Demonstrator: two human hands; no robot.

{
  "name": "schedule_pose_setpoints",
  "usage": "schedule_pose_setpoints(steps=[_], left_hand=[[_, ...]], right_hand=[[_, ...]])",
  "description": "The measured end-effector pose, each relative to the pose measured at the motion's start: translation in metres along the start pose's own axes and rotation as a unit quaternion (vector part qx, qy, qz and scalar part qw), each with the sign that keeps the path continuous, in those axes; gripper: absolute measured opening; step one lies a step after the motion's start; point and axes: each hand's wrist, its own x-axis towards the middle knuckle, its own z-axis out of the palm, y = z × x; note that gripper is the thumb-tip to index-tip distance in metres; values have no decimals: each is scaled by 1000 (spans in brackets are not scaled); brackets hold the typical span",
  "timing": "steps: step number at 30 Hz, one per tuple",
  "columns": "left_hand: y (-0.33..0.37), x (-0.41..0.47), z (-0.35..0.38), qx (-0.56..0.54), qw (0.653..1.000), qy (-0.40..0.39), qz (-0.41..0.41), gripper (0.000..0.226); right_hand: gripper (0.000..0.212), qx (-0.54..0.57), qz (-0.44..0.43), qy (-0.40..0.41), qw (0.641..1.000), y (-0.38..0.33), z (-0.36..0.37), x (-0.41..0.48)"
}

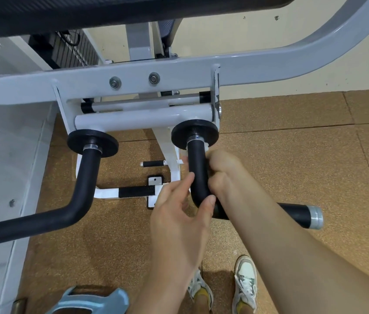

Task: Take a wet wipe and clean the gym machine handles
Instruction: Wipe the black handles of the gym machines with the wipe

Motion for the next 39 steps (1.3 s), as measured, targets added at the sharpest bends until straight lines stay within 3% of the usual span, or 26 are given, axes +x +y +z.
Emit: schedule_pose_setpoints(steps=[7, 12, 16, 21, 25, 27, 31, 36, 37, 39], left_hand=[[1, 2, -4, 3, 1000, -19, -3, 52], [-3, 5, -8, 9, 999, -35, 4, 51], [-9, 12, -13, -22, 999, -46, -6, 47], [-6, 33, -16, -86, 996, -31, -6, 41], [5, 53, -10, -128, 991, -23, -2, 45], [6, 62, -7, -142, 990, -15, -2, 47], [4, 75, -4, -165, 986, -16, -5, 45], [-2, 88, -7, -262, 964, 2, -44, 19], [-4, 89, -7, -252, 967, 3, -40, 12], [-5, 89, -3, -205, 978, 0, -32, 7]], right_hand=[[23, 4, -60, 27, 998, -1, -1, -9], [5, -31, -213, 79, 973, 8, 1, -18], [16, -198, -360, 140, 901, 11, 2, -21], [13, -324, -424, 167, 829, 9, 2, -26], [16, -462, -498, 185, 710, 9, 2, -30], [16, -503, -527, 172, 663, 6, 0, -30], [15, -542, -549, 113, 626, -2, -1, -31], [24, -699, -492, 1, 518, -14, 18, -46], [27, -703, -477, -25, 527, -20, 16, -47], [32, -625, -441, -78, 639, -29, 7, -49]])
